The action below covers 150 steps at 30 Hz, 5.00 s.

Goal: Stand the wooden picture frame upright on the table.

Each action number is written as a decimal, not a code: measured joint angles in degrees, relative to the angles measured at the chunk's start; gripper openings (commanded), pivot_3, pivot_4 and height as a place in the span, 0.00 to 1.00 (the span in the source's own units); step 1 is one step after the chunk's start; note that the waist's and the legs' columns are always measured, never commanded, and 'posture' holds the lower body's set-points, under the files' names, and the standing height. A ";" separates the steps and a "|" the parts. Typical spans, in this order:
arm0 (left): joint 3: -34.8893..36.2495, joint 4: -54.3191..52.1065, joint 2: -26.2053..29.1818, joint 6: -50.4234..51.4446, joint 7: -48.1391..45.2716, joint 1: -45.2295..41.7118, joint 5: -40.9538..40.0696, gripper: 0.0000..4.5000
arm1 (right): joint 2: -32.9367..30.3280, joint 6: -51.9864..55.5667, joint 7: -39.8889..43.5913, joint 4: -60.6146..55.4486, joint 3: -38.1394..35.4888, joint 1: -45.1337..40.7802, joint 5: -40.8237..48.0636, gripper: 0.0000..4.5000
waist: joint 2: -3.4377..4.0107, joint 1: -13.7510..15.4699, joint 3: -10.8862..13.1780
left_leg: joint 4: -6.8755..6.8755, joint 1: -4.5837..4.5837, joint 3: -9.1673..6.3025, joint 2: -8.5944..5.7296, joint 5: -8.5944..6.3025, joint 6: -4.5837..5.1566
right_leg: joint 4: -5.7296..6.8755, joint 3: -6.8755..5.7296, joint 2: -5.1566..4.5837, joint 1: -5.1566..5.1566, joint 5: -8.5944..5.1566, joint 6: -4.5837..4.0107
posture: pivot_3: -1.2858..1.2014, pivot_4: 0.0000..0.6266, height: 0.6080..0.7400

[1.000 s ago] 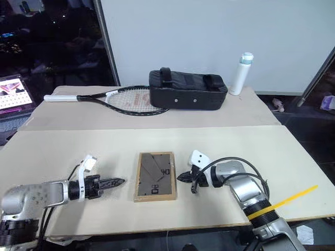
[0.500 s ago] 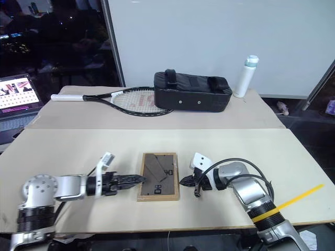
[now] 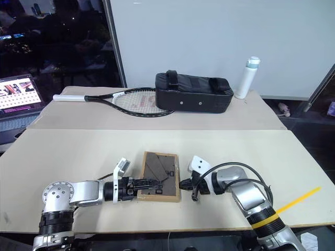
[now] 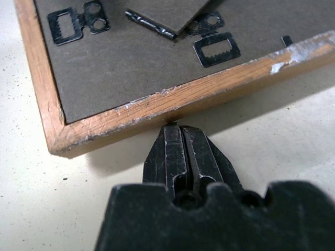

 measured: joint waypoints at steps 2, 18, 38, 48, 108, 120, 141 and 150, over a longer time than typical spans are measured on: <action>0.56 0.77 -0.21 0.05 0.46 -0.01 -1.67 0.32 | 0.08 0.01 -0.02 0.38 -0.12 -0.13 0.41 0.00 | -0.01 -0.07 0.01 | -0.01 -0.02 -0.01 0.00 0.00 0.00 | 0.00 0.00 0.00 -0.02 0.00 0.00 | 0.52 0.24 0.67; -2.67 4.82 0.95 -2.96 0.07 -8.16 -5.96 0.25 | -1.17 20.22 -0.62 -2.24 -21.79 -13.28 24.14 0.37 | -0.07 -0.14 0.36 | -0.10 -0.25 -0.21 -0.18 0.00 -0.02 | -0.04 -0.01 -0.07 -0.16 -0.02 0.03 | 0.52 0.24 0.67; -10.07 5.48 2.77 -1.80 -15.17 -12.69 3.93 0.25 | 1.91 18.19 2.88 -3.80 -10.97 -10.70 25.63 0.99 | -0.02 -0.03 0.42 | -0.07 -0.50 -0.27 -0.23 -0.01 -0.03 | -0.05 -0.07 -0.12 -0.32 -0.03 0.05 | 0.52 0.24 0.67; -9.73 11.04 2.48 -1.63 -20.47 -14.41 7.86 0.25 | -2.57 17.97 3.34 -5.79 -14.03 -8.81 28.17 0.99 | -0.03 -0.15 0.45 | -0.07 -0.50 -0.29 -0.23 -0.01 -0.03 | -0.05 -0.08 -0.12 -0.36 -0.04 0.06 | 0.52 0.24 0.67; -20.18 17.73 20.07 -11.96 -59.75 -25.32 19.36 1.00 | -7.16 -80.09 -53.44 22.01 -6.60 -1.80 -44.07 0.27 | 0.06 -0.27 0.65 | -0.04 -0.96 -0.42 -0.27 0.17 -0.25 | 0.24 -0.20 -0.16 -0.78 0.17 -0.30 | 0.52 0.24 0.67; -5.54 -2.02 22.88 -30.70 -57.60 -8.44 24.07 1.00 | 1.77 -30.63 -23.46 24.44 -15.50 -11.56 10.29 0.27 | 0.15 0.10 0.75 | 0.12 -0.65 -0.69 -0.23 0.25 -0.14 | 0.20 -0.65 -0.24 -0.06 0.21 -0.36 | 0.52 0.24 0.67; -9.29 -9.35 20.37 -45.90 -50.82 0.12 38.22 1.00 | 1.00 3.35 -4.09 29.37 -13.06 -14.82 16.76 0.27 | 0.24 1.31 0.80 | 0.01 -0.84 -0.86 -0.22 0.25 -0.13 | 0.08 -0.96 -0.24 -0.18 -0.10 -0.14 | 0.52 0.24 0.67; -12.26 -12.39 22.05 -45.47 -53.95 3.49 39.13 1.00 | 2.27 5.05 0.28 23.29 -14.41 -7.88 17.78 0.27 | 0.25 1.23 0.79 | 0.06 -0.74 -0.89 -0.22 0.25 -0.13 | 0.13 -0.98 -0.23 -0.11 -0.12 -0.11 | 0.52 0.24 0.67</action>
